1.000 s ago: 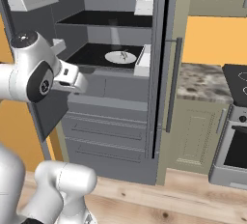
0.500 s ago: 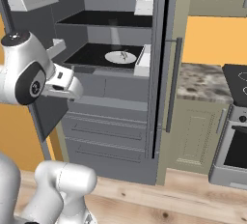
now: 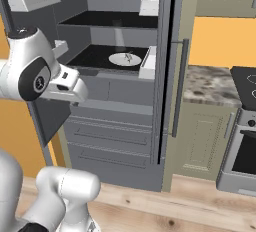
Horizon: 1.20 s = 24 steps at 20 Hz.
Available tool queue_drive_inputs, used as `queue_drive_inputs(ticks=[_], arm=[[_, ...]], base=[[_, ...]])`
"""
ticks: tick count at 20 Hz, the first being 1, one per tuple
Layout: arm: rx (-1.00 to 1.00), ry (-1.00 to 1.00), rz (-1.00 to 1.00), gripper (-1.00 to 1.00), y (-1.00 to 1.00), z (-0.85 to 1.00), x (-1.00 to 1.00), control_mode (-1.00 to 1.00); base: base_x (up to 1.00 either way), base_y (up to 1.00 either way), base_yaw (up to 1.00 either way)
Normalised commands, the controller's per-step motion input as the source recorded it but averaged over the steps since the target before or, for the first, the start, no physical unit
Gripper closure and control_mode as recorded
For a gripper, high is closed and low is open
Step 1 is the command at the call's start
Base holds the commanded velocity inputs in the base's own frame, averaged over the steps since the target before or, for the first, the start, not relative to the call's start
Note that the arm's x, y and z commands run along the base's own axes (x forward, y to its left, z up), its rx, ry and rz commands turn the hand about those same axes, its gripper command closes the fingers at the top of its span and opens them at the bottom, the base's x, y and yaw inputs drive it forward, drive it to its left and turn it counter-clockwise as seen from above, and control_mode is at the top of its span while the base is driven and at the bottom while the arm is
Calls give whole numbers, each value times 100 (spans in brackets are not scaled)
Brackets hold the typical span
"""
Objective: Retrieve the fish from the fridge and place it on the saucepan with marinade on the stove.
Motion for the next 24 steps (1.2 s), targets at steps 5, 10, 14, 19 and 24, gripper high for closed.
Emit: queue_drive_inputs(ticks=[5,10,14,19,24], arm=[[0,1,0,-100,0,0,-3,100],[0,0,0,-100,0,0,0,100],[0,0,0,-100,0,0,0,100],[0,0,0,-100,0,0,0,100],[0,0,0,-100,0,0,0,100]], base=[[-6,0,0],[10,16,0],[44,19,-2],[53,24,-4],[52,38,-5]])
